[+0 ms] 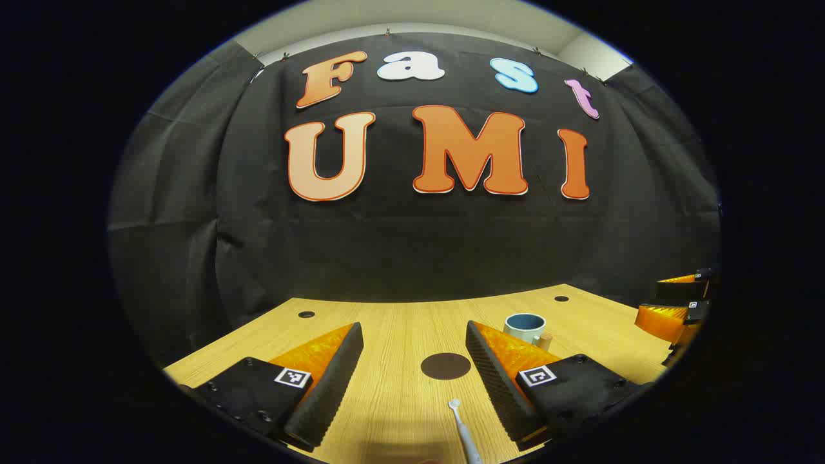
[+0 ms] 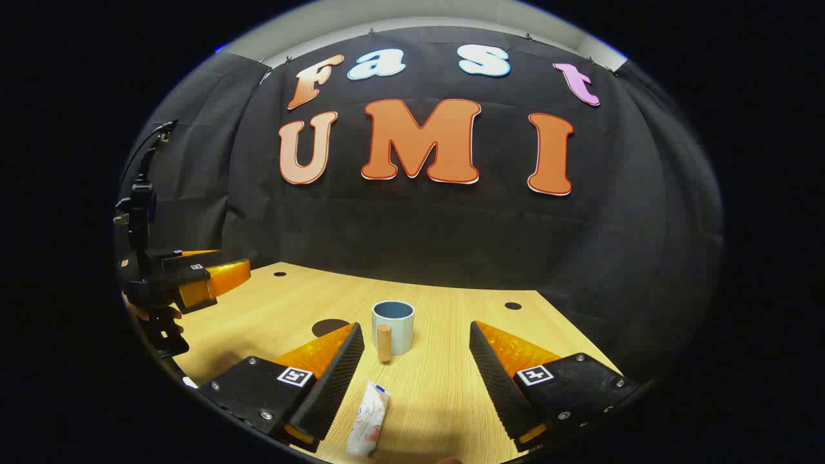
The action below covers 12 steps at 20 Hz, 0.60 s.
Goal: Put the toothbrush and toothpaste on the desktop into the cup, then pick up the cup and place it on the coaster on the desktop.
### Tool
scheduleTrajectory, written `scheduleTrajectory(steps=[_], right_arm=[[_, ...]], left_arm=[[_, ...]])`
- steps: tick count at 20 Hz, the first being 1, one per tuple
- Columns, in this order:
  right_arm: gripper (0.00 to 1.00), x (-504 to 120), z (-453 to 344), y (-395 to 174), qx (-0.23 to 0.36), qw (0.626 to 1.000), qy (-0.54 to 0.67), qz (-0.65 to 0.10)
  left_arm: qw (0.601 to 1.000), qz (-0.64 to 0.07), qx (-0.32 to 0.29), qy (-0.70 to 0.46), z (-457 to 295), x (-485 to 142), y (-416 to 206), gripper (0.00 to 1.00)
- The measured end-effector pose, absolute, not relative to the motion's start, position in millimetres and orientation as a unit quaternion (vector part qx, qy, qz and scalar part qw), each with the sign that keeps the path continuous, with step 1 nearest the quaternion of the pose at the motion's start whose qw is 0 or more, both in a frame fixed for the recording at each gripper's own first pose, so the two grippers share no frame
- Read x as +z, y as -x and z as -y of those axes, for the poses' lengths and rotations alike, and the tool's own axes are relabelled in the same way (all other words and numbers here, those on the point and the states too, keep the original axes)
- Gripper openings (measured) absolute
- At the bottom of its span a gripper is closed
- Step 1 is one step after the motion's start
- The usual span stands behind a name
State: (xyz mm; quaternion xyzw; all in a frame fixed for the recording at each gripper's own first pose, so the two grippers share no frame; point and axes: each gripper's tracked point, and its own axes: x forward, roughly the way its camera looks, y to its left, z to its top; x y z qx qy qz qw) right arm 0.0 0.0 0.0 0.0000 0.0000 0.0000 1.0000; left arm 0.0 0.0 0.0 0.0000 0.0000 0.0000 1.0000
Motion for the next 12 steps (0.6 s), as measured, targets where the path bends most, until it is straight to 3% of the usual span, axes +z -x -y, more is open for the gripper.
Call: scheduleTrajectory(steps=[12], right_arm=[[0.99,5.8,-4.2,3.7,0.004,1.000,0.006,0.009]], left_arm=[[0.999,0.034,0.004,-0.005,0.0,19.5,9.4,0.99]])
